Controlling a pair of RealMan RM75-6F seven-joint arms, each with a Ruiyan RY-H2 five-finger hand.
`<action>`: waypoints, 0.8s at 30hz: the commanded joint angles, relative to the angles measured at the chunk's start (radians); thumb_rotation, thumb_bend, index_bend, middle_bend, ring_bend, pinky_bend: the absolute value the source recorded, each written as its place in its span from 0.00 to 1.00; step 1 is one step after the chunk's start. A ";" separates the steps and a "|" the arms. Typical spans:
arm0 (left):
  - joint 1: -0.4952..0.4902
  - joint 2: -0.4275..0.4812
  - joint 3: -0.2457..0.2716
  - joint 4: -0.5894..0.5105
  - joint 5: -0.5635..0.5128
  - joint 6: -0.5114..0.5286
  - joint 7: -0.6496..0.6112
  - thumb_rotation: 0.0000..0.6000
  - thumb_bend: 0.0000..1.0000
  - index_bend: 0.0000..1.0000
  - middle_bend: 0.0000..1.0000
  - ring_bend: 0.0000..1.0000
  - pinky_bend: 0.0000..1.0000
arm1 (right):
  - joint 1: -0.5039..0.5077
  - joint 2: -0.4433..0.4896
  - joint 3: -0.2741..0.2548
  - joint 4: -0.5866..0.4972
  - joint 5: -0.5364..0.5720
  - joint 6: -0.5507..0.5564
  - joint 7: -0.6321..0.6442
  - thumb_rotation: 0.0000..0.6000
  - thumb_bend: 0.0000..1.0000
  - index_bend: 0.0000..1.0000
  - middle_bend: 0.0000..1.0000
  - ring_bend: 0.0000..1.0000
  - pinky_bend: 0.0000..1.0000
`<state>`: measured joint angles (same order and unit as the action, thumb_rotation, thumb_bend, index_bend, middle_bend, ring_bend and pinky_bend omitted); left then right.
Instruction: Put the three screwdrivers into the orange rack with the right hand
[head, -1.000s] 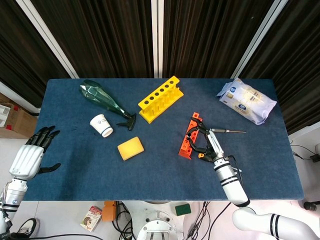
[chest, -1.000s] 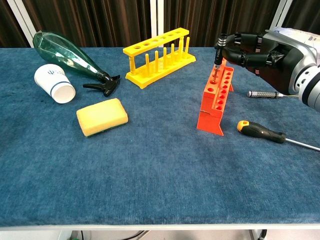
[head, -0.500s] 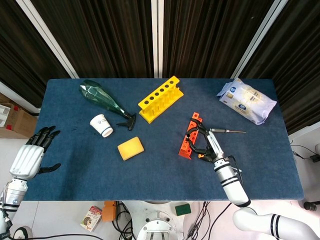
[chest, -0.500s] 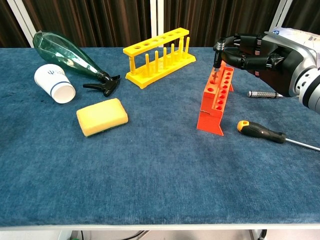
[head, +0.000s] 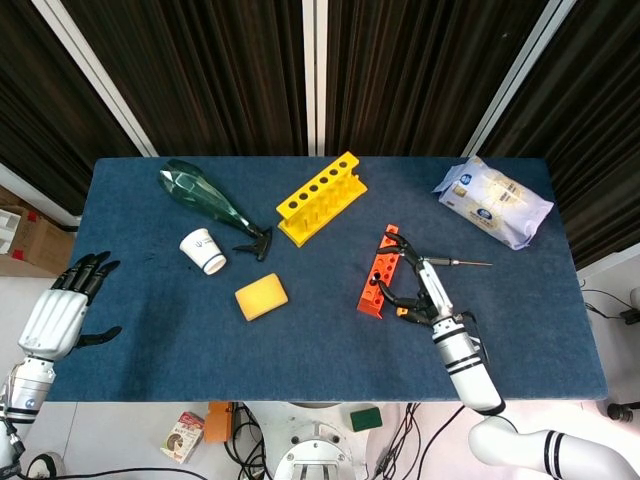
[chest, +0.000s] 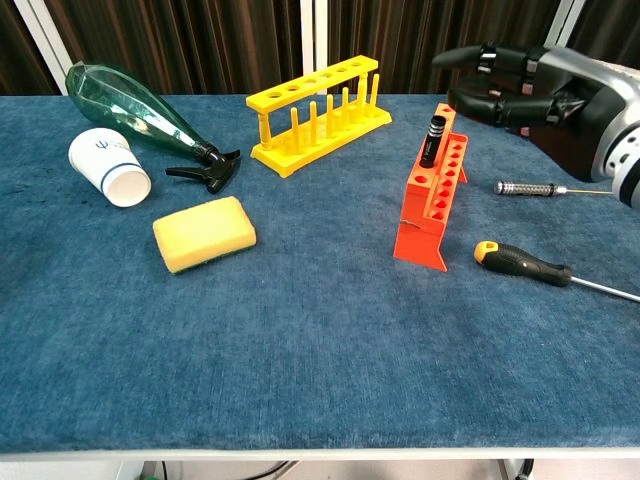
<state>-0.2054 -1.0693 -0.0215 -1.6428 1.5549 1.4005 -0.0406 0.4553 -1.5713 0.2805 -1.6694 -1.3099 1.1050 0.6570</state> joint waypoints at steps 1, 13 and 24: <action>0.001 0.001 -0.001 -0.002 0.001 0.002 0.002 1.00 0.06 0.12 0.04 0.03 0.19 | -0.020 0.020 0.002 -0.017 -0.071 0.076 0.004 1.00 0.37 0.31 0.06 0.00 0.00; -0.002 -0.006 0.003 -0.003 0.008 -0.003 0.006 1.00 0.05 0.12 0.04 0.03 0.19 | -0.050 0.264 0.029 -0.065 -0.044 0.155 -0.651 1.00 0.32 0.26 0.02 0.00 0.00; -0.004 -0.013 0.006 0.008 0.012 -0.006 -0.003 1.00 0.04 0.12 0.04 0.03 0.19 | 0.075 0.314 0.001 -0.141 0.519 0.102 -1.369 1.00 0.12 0.18 0.00 0.00 0.00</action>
<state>-0.2098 -1.0827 -0.0156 -1.6349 1.5668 1.3944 -0.0439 0.4599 -1.2760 0.2959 -1.7944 -1.0135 1.2094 -0.4710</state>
